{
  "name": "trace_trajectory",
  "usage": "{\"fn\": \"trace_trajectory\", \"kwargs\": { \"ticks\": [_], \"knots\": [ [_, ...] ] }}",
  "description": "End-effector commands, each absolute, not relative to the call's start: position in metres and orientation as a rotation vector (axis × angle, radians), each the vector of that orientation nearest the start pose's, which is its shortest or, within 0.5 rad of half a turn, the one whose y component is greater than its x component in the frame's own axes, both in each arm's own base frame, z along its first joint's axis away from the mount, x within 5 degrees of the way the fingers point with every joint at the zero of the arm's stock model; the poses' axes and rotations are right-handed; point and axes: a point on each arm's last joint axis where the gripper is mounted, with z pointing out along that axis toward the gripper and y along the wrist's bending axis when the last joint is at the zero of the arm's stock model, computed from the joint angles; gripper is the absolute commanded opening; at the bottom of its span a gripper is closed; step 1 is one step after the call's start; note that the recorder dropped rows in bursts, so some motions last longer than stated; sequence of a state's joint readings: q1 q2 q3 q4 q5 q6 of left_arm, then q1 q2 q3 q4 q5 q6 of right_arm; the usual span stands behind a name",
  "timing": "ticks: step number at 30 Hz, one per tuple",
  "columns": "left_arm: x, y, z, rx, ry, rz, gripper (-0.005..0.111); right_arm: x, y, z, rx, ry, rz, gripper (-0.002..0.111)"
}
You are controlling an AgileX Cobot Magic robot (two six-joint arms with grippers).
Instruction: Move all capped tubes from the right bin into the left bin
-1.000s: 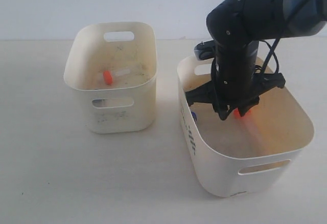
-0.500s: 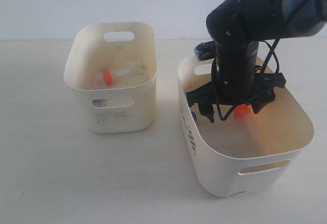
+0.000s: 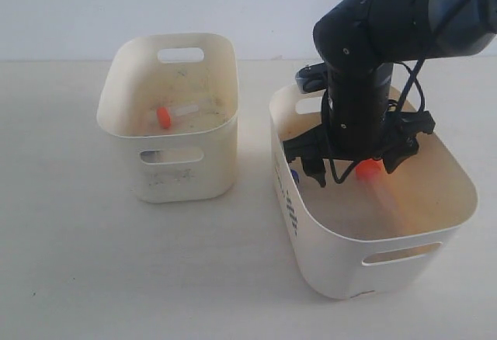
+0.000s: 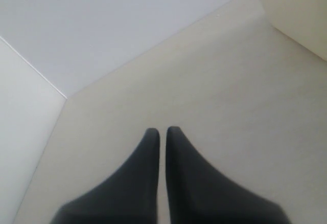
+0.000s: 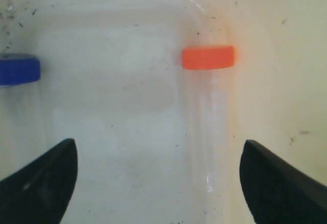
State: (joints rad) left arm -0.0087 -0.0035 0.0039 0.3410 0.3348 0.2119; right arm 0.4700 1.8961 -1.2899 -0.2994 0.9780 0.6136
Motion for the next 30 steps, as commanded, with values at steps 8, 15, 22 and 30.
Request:
{"fn": "trace_trajectory", "kwargs": {
  "ticks": [8, 15, 22, 30],
  "knots": [
    [0.054, 0.009, 0.185, 0.411, 1.772, 0.468, 0.004, 0.333, 0.144, 0.162, -0.019, 3.009, -0.336, 0.081],
    [0.054, 0.009, 0.185, 0.411, 1.772, 0.468, 0.004, 0.335, 0.144, 0.151, -0.033, 3.028, -0.366, 0.081],
    [0.054, 0.009, 0.185, 0.411, 1.772, 0.468, 0.004, 0.336, 0.145, 0.135, -0.04, 3.057, -0.392, 0.081],
    [0.054, 0.009, 0.185, 0.411, 1.772, 0.468, 0.004, 0.337, 0.145, 0.124, -0.052, 3.078, -0.411, 0.081]
  ]
}}
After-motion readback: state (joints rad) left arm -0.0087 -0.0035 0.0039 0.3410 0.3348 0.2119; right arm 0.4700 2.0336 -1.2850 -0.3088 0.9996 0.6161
